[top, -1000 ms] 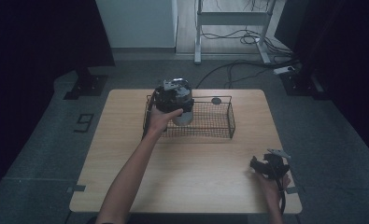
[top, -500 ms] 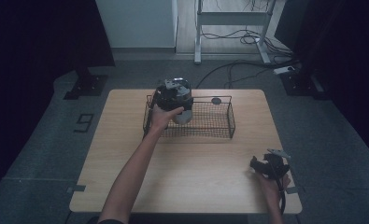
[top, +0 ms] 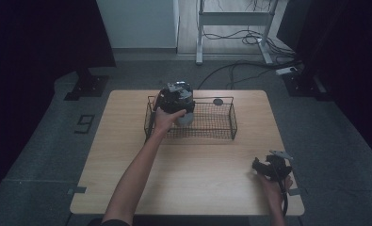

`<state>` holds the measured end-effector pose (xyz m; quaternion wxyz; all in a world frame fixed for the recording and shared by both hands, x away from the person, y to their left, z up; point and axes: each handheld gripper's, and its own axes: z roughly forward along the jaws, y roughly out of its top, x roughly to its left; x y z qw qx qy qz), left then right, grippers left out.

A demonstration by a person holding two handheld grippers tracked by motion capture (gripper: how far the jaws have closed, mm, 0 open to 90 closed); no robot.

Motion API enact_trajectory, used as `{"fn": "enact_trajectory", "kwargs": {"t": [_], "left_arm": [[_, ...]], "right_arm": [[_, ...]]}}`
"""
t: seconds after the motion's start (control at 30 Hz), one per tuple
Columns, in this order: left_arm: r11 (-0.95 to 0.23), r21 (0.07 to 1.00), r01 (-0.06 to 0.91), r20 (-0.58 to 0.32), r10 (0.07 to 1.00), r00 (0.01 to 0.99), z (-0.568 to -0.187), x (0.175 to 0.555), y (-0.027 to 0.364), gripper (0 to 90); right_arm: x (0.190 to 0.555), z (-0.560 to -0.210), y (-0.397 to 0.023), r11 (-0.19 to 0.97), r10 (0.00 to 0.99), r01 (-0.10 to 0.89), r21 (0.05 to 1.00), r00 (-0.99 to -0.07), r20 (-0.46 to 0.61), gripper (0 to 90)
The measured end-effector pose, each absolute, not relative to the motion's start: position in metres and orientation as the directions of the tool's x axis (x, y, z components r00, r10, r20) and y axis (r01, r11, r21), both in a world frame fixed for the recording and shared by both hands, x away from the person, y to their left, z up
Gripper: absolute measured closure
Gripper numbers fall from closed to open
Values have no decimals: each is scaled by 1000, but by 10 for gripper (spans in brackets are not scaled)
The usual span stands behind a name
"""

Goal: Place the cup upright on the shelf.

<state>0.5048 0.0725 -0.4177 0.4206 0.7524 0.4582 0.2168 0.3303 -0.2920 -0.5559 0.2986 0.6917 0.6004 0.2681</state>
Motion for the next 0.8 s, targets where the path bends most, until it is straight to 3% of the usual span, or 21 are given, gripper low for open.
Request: {"fn": "enact_trajectory", "kwargs": {"t": [0.8], "left_arm": [[-232, 794, 562, -66, 886, 459, -458, 514, 67, 40]], "right_arm": [[330, -556, -292, -101, 991, 670, 735, 136, 12, 111]]}}
